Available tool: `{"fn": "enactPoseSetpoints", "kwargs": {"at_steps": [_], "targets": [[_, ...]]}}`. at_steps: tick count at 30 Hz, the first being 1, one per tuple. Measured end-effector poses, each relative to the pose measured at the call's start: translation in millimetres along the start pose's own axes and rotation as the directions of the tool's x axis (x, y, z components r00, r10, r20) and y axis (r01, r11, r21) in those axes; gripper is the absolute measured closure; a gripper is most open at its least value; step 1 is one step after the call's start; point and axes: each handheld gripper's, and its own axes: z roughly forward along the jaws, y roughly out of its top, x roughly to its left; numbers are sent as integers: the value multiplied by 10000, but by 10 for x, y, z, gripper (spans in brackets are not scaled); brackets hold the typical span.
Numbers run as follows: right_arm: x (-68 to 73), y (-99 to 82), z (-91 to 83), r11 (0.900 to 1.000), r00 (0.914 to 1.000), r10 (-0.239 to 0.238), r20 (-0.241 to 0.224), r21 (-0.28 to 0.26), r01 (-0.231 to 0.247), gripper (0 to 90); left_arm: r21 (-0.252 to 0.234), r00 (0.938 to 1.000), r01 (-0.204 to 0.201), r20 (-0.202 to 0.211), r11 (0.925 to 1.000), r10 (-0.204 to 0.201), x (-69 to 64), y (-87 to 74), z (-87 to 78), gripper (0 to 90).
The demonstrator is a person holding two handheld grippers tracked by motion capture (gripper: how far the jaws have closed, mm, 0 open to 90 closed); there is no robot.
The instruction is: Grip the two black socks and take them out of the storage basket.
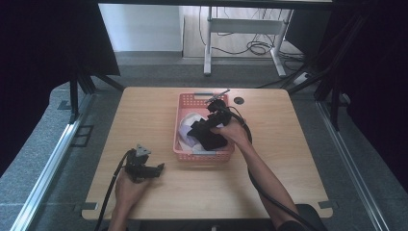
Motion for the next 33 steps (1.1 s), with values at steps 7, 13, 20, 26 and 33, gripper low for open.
{"fn": "enactPoseSetpoints", "kwargs": {"at_steps": [7,13,20,26,33], "targets": [[34,17,259,9970,9998,159,93,757,-165,344,50,10000,-52,-1,10000,52,3,1,-4,104],[33,-32,433,9909,9988,138,469,1333,-200,475,39,10000,-37,2,10000,37,2,1,-3,104],[33,-65,408,9933,9976,26,691,1154,-105,716,38,10000,-38,6,10000,38,2,1,-3,104],[64,-43,338,9947,9963,-346,783,988,267,755,52,10000,-54,-1,10000,54,3,1,-4,104],[68,34,128,9995,9986,-233,470,230,222,755,46,10000,-52,-2,10000,52,3,1,-3,105]]}}
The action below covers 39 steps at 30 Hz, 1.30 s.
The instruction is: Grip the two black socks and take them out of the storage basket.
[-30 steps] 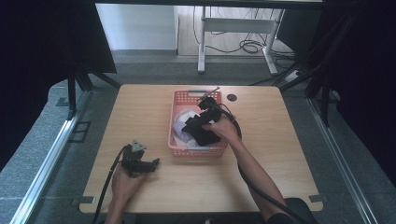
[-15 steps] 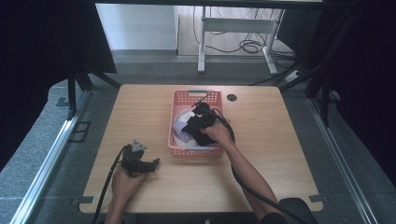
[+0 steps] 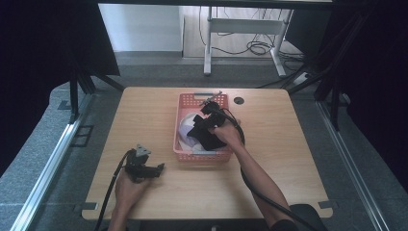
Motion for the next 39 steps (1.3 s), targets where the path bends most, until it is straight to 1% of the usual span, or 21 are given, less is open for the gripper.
{"fn": "enactPoseSetpoints", "kwargs": {"at_steps": [1,2,7,9,15,17,18,19,22,24,25,27,29,37,38,39], "targets": [[9,19,-67,9997,10000,9,-69,-227,-10,755,4,10000,2,-2,10000,-2,0,0,0,105],[9,19,-67,9997,10000,9,-69,-227,-10,755,4,10000,2,-2,10000,-2,0,0,0,104],[41,55,-211,9974,9998,-165,-142,-704,154,753,-20,10000,18,13,10000,-18,-1,0,1,104],[65,69,-300,9951,9996,-251,-149,-961,236,752,-18,10000,17,11,10000,-17,-1,0,1,104],[99,79,-434,9911,9989,-427,-176,-1268,402,750,-20,10000,16,11,10000,-16,-1,0,1,104],[117,73,-510,9874,9978,-620,-240,-1475,578,750,-14,10000,14,12,10000,-14,-1,0,1,104],[117,73,-510,9874,9978,-620,-240,-1475,578,750,-19,10000,16,11,10000,-16,-1,0,1,104],[123,66,-561,9852,9972,-704,-236,-1583,658,751,-19,10000,15,11,10000,-15,-1,0,1,105],[122,57,-611,9836,9970,-750,-183,-1659,710,751,-1,10000,10,8,10000,-10,-1,0,-1,105],[105,36,-694,9819,9971,-753,-79,-1746,728,750,-4,10000,12,6,10000,-12,-1,0,0,104],[105,36,-694,9819,9971,-753,-79,-1746,728,750,-6,10000,11,7,10000,-11,-1,0,0,104],[75,5,-774,9803,9974,-719,37,-1842,714,750,-6,10000,13,4,10000,-13,-1,0,0,104],[59,-7,-800,9796,9974,-719,69,-1878,719,750,-37,10000,49,-2,10000,-49,-3,0,2,104],[-83,-143,-951,9789,9983,-431,397,-1980,502,746,-53,10000,66,3,10000,-66,-5,-1,3,104],[-121,-181,-983,9777,9984,-319,460,-2060,407,746,-50,10000,65,3,10000,-65,-5,0,3,104],[-121,-181,-983,9777,9984,-319,460,-2060,407,746,-50,10000,66,6,10000,-66,-5,0,3,104]]}}
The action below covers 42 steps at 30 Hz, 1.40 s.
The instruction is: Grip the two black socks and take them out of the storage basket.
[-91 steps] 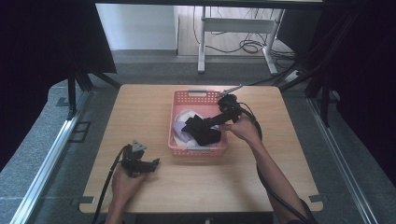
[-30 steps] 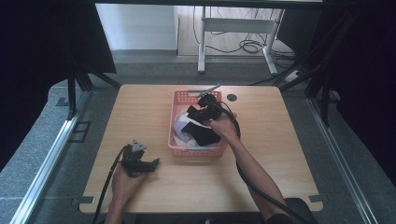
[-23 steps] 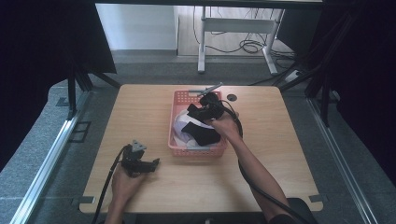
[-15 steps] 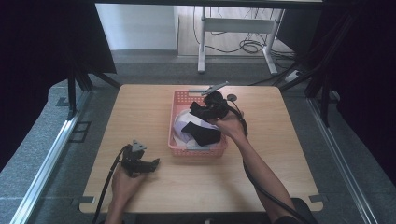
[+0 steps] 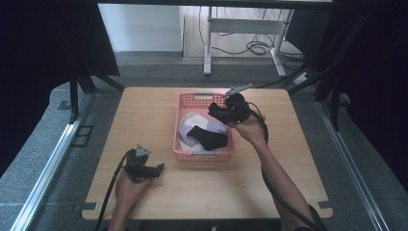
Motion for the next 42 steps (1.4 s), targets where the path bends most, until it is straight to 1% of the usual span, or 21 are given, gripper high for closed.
{"fn": "enactPoseSetpoints", "kwargs": {"at_steps": [3,4,7,12,16,22,29,30,34,35,37,42], "targets": [[-55,-53,-58,9999,9999,113,127,-46,-112,746,-7,10000,2,-1,10000,-2,0,0,0,105],[-92,-92,-95,9997,9996,205,202,-94,-204,745,-8,10000,5,-1,10000,-5,0,0,1,105],[-129,-133,-131,9995,9992,294,262,-140,-291,745,-7,10000,3,-1,10000,-3,0,0,1,105],[-219,-243,-202,9974,9965,703,446,-215,-694,744,-5,10000,3,-2,10000,-3,0,0,0,104],[-290,-323,-256,9959,9938,885,668,-252,-870,744,-8,10000,4,-1,10000,-4,0,0,1,104],[-365,-413,-364,9943,9903,1036,923,-362,-1006,744,-9,10000,2,-8,10000,-3,-1,0,1,104],[-415,-501,-473,9934,9883,1098,1057,-454,-1055,744,-8,10000,5,-2,10000,-5,-1,0,1,104],[-431,-533,-499,9928,9866,1151,1159,-470,-1103,744,-15,10000,3,-7,10000,-3,-1,0,1,105],[-467,-589,-538,9914,9843,1258,1236,-515,-1203,743,-9,10000,2,-1,10000,-2,0,0,1,105],[-494,-626,-559,9910,9825,1297,1338,-497,-1241,742,-6,10000,3,-1,10000,-3,0,0,0,104],[-509,-644,-568,9909,9817,1306,1384,-496,-1249,741,-8,10000,5,-2,10000,-5,-1,0,0,105],[-579,-733,-615,9893,9751,1435,1693,-493,-1370,739,-16,10000,7,-7,10000,-7,-1,0,1,104]]}}
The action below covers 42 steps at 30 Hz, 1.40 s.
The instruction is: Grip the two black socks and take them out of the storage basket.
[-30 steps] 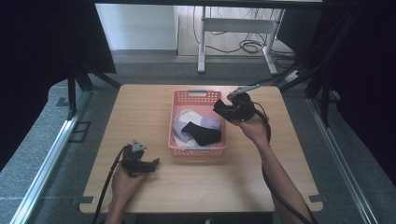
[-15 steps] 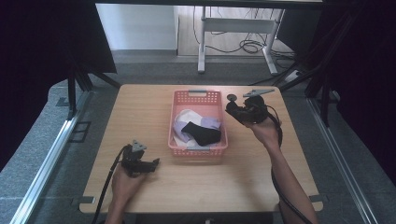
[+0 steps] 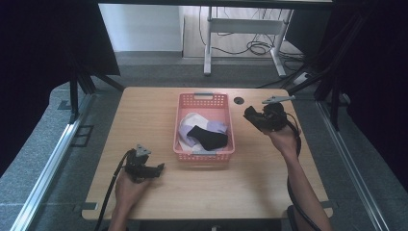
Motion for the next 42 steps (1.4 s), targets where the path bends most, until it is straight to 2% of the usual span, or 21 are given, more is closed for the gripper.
{"fn": "enactPoseSetpoints", "kwargs": {"at_steps": [4,11,18,31,42], "targets": [[-86,-81,-28,9999,9995,115,286,12,-116,735,10,10000,-5,9,10000,4,1,0,-1,105],[-159,-178,-34,9995,9985,327,436,13,-327,730,-6,10000,2,3,10000,-2,0,0,0,105],[-205,-336,62,9981,9972,580,475,199,-590,728,9,10000,5,5,10000,-5,0,1,-1,104],[-201,-587,339,9935,9969,264,738,1089,-344,718,-12,10000,7,2,10000,-7,0,0,1,105],[-107,-712,544,9853,9987,-48,498,1710,-38,689,-13,10000,7,0,10000,-7,-1,0,1,104]]}}
